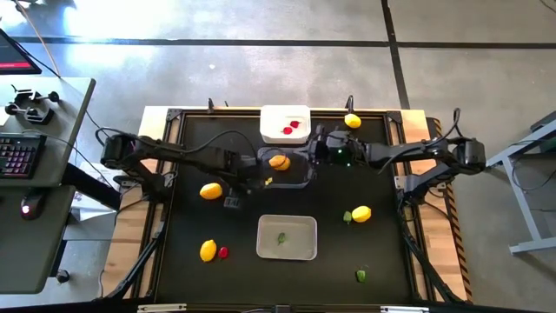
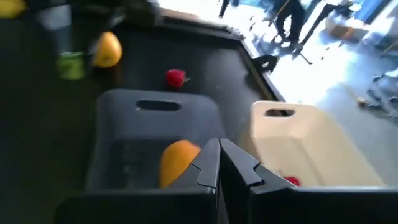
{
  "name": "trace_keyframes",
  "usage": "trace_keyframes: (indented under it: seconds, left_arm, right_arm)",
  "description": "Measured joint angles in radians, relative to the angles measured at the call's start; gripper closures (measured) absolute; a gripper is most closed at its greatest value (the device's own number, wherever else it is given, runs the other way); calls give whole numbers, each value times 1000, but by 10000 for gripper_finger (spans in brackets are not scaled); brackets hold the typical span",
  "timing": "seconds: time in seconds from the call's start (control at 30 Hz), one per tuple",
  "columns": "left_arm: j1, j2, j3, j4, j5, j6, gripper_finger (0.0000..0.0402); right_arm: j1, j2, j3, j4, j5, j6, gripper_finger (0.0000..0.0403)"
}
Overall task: Sort produce into baskets
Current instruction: Put the green chili pepper into the gray bin
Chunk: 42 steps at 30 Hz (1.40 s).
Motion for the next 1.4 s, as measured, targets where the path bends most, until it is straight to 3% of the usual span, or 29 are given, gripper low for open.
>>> trace_keyframes:
  seconds: [0.1, 0.37, 0.97, 1.1, 1.27, 1.4]
  left_arm:
    - [-20, 0, 15, 38, 24, -9, 326]
    - [-47, 2, 64, 224, 226, -71, 326]
    - [-154, 137, 64, 542, 264, -79, 326]
    - [-163, 159, 83, 545, 279, -71, 326]
    - [-166, 193, 86, 557, 386, -89, 326]
    - [-171, 236, 85, 553, 387, -85, 326]
  right_arm:
    - [-37, -22, -29, 37, -1, 5, 403]
    - [-89, -51, -55, 44, -2, 39, 403]
    - [-90, -51, -55, 36, -2, 38, 403]
    - [-90, -51, -55, 33, -2, 38, 403]
    - [-90, -52, -55, 30, -2, 38, 403]
    - [-90, -52, -55, 28, -2, 38, 403]
